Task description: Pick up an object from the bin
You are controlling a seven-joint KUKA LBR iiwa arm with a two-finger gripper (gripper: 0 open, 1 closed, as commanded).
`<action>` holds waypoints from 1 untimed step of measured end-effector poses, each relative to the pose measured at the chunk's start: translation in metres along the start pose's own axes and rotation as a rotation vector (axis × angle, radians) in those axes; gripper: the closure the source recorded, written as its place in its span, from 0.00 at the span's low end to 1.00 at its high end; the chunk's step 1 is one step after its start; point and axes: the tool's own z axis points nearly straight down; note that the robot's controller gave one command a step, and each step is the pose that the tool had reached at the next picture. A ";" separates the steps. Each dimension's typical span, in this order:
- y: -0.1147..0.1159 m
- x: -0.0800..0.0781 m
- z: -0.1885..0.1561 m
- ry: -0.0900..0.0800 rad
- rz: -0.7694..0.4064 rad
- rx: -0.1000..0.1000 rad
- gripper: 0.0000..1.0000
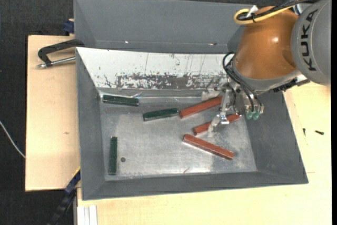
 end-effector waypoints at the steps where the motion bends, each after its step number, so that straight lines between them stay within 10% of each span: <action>1: 0.008 0.000 0.040 0.008 -0.116 0.000 0.00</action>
Offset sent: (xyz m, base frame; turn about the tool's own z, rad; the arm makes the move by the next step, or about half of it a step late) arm 0.0061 -0.0167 -0.1152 -0.6188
